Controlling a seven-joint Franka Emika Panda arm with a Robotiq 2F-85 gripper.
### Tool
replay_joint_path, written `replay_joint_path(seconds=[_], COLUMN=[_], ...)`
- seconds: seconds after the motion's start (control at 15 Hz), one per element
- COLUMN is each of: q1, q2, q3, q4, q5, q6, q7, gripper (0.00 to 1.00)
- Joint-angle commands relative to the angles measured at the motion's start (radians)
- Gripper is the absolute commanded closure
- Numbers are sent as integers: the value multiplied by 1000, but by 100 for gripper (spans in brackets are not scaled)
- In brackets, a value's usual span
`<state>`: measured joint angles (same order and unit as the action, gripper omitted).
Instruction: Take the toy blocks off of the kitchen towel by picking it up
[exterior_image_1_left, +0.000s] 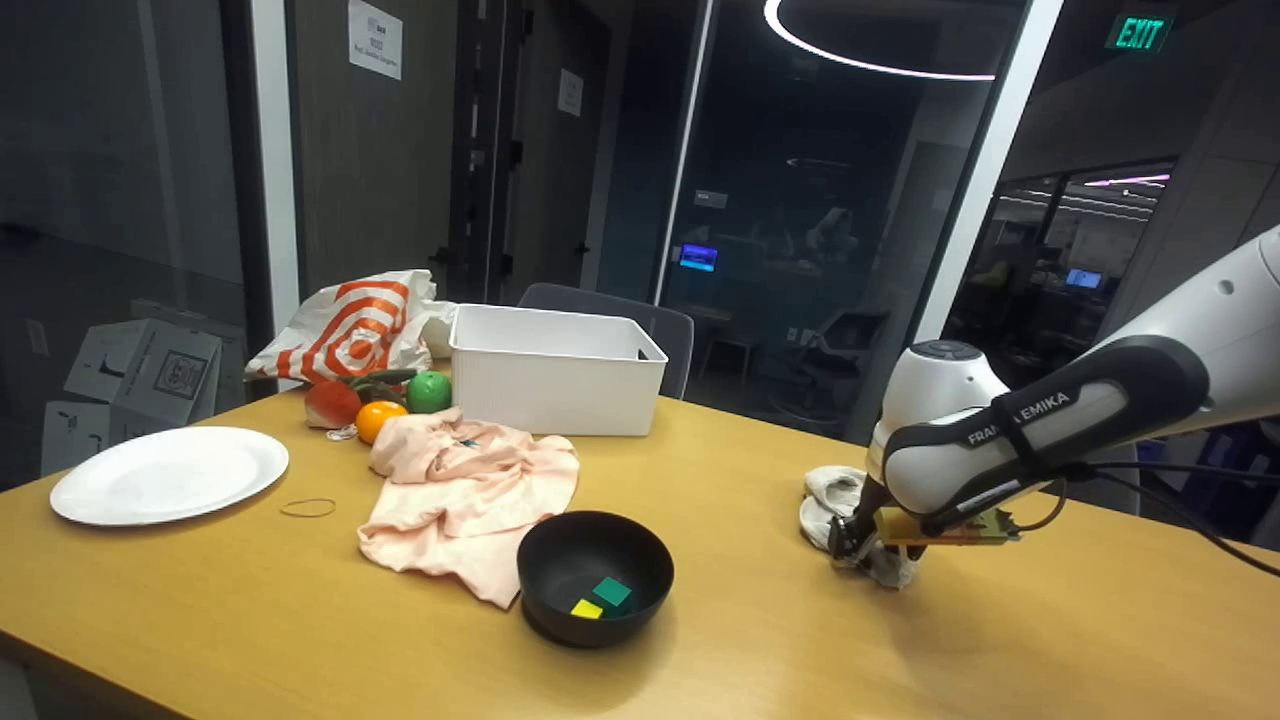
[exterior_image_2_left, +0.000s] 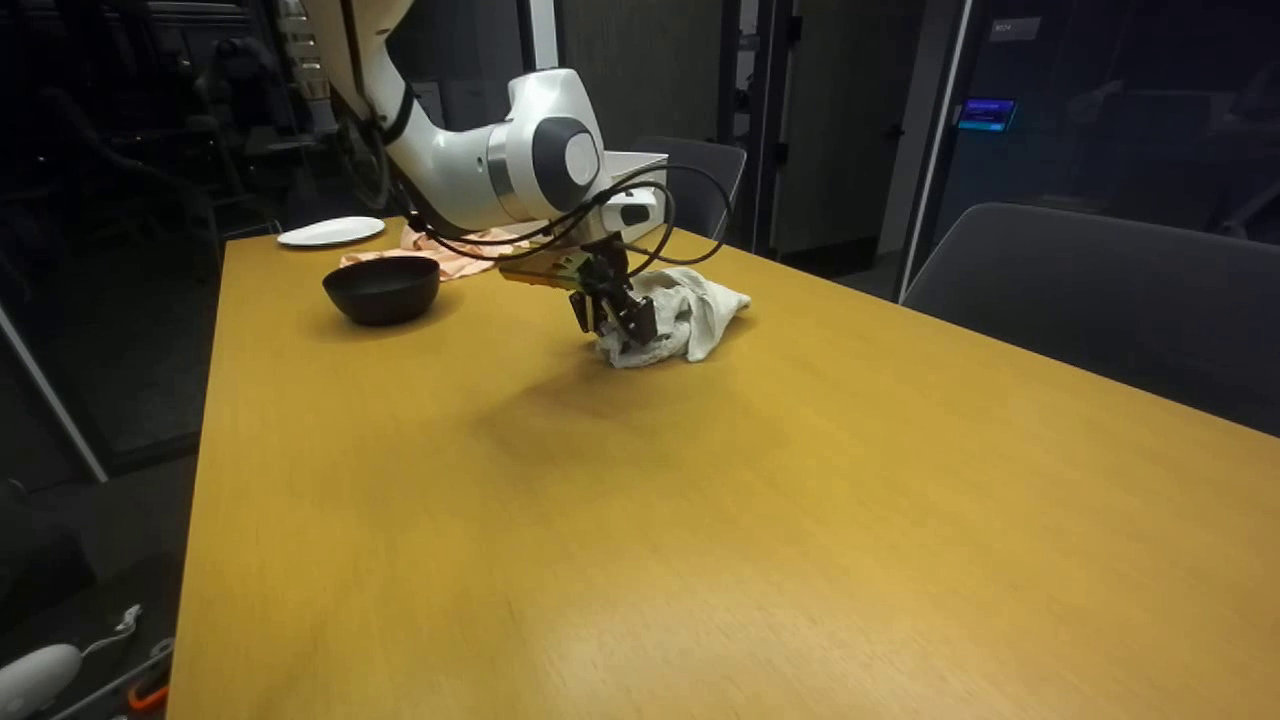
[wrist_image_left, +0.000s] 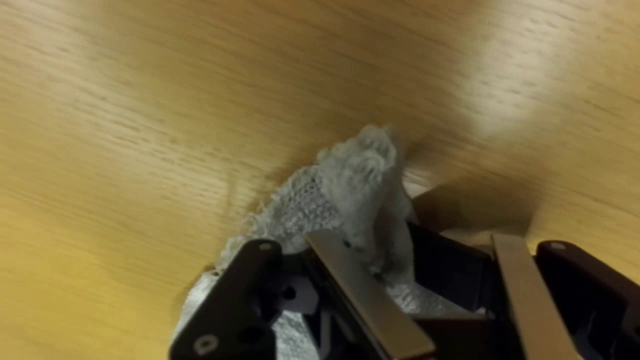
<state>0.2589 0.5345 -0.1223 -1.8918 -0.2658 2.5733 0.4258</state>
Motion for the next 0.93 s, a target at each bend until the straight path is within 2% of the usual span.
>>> replay_joint_path(seconds=[0.0, 0.2, 0.33, 0.87], q1=[75, 105, 111, 44], q2=[-59, -100, -128, -298], q3=[-106, -151, -157, -36], q4=[-34, -45, -49, -72], q5=[-150, -310, -431, -860], q6=[-111, -240, -288, -514], q7=[101, 188, 277, 621], gripper=[91, 87, 89, 90])
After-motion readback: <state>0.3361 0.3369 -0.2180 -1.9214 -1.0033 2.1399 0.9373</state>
